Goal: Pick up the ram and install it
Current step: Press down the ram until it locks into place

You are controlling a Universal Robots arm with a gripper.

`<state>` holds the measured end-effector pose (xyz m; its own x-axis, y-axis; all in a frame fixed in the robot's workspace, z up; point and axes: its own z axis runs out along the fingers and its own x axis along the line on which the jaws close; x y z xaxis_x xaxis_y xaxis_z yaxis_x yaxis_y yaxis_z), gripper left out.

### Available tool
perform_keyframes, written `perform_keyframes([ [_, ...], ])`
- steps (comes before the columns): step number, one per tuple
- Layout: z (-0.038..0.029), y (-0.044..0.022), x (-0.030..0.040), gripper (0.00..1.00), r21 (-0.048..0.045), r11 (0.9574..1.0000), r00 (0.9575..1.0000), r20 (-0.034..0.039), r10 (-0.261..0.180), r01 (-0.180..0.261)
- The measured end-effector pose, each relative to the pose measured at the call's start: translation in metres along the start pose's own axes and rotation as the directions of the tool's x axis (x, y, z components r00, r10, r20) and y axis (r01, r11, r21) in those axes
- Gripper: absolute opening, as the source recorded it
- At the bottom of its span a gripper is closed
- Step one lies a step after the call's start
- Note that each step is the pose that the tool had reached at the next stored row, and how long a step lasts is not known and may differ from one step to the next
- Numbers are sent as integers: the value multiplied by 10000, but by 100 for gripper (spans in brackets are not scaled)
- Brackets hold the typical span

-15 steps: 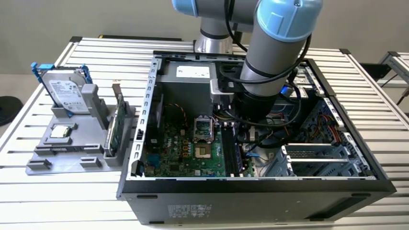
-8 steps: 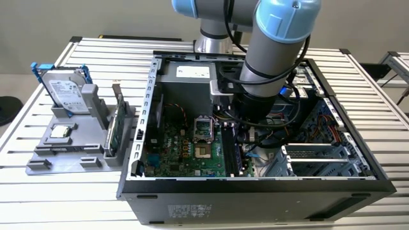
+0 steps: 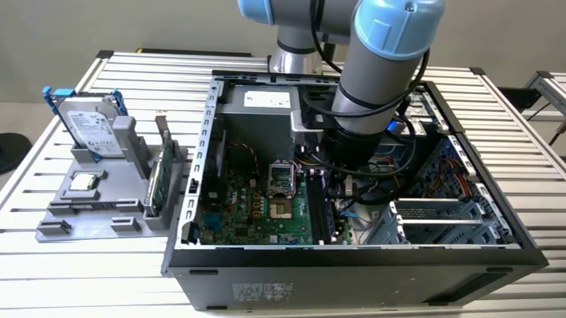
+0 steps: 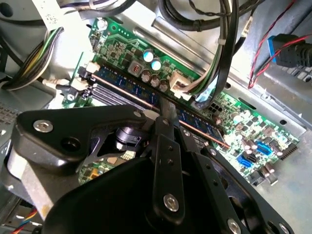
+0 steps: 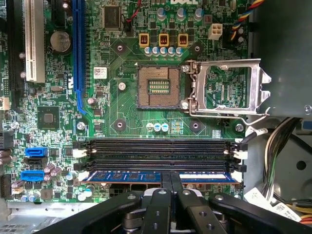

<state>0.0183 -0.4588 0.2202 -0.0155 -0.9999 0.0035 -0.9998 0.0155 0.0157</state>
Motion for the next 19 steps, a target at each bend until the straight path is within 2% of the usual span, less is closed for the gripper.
perform_keyframes([
  [2,-53,1,-2,0,4,10000,10000,22,0,0],
  [4,-152,3,2,0,1,10000,10000,4,0,0],
  [15,-651,11,4,0,-14,10000,10000,3,-1,2],
  [16,-678,11,4,0,-22,10000,10000,2,-2,2],
  [19,-684,11,4,0,-21,10000,10000,6,-1,1],
])
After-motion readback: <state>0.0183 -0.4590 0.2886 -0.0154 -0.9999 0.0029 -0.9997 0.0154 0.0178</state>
